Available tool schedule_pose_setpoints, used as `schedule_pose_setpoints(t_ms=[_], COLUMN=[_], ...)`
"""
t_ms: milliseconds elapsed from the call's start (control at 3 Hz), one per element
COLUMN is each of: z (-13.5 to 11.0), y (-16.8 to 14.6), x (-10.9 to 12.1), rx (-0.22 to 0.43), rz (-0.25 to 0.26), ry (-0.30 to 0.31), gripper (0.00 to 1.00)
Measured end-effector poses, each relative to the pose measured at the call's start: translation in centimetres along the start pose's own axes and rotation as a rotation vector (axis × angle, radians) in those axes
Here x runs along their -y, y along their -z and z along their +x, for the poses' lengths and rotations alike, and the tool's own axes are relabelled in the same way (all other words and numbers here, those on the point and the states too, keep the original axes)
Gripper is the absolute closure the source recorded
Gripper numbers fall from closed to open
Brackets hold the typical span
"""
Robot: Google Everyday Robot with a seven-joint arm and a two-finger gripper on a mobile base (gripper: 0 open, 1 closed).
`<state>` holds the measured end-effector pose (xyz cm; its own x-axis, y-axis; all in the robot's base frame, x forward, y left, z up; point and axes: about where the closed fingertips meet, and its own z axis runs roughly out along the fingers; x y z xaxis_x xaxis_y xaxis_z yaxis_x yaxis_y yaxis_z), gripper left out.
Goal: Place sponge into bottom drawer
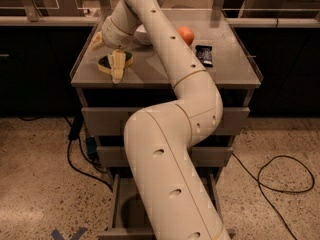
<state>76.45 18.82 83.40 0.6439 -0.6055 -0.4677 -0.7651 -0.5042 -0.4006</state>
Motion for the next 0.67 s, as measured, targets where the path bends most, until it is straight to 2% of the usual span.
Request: schedule_pose_setpoints(t_ms=[667], z=[0.0], y=[0.0], x=[0.0], rx=[0.0], rz=[0.0], ry=[0.0], gripper=[0.85])
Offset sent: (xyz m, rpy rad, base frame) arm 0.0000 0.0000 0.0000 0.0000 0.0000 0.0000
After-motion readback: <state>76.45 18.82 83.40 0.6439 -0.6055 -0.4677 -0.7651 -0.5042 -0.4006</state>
